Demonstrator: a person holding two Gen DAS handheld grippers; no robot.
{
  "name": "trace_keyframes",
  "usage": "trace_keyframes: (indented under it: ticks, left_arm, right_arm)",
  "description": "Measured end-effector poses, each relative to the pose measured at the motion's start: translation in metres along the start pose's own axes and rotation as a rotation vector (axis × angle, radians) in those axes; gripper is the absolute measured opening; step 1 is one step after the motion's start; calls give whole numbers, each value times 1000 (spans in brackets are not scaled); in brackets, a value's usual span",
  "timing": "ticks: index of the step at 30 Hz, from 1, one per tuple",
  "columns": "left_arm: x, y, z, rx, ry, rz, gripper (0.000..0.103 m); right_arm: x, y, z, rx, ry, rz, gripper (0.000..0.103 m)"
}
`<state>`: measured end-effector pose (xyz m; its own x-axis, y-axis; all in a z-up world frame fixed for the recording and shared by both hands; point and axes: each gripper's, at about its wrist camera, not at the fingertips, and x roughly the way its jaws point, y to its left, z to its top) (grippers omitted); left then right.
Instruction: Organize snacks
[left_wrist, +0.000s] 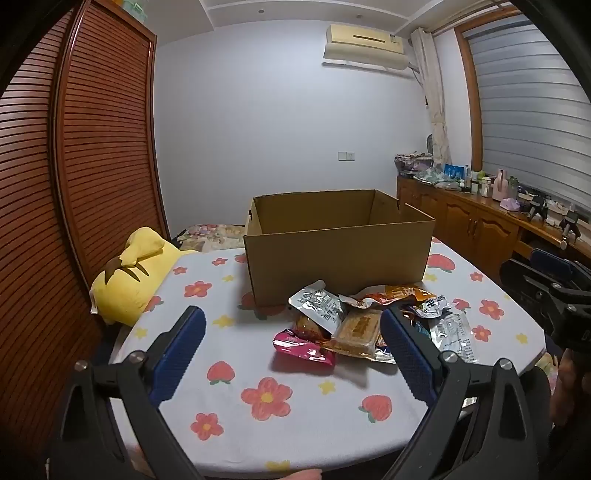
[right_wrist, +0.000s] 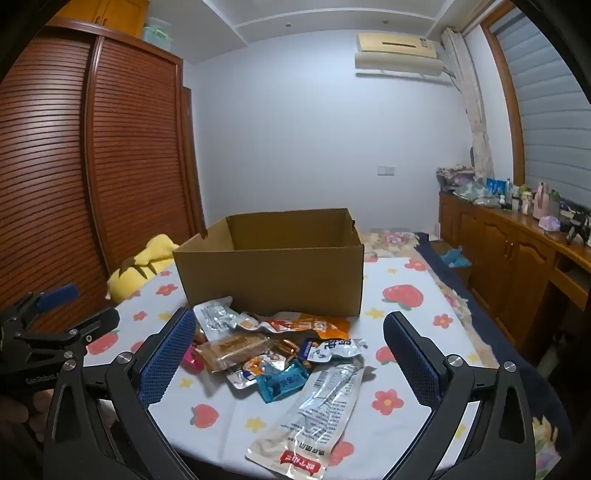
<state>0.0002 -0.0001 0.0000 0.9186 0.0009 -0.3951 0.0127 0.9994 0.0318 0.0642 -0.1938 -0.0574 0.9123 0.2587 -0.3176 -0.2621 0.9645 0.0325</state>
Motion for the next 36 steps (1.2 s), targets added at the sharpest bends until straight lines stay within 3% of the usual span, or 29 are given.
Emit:
trace_keyframes:
  ticks: [11, 36]
  left_arm:
    - [0, -5, -11, 13, -8, 12, 96]
    - [-3, 6, -1, 1, -1, 1, 96]
  right_arm:
    - [4, -1, -7, 8, 6, -5, 103]
    - [-1, -2, -1, 20, 11, 4, 103]
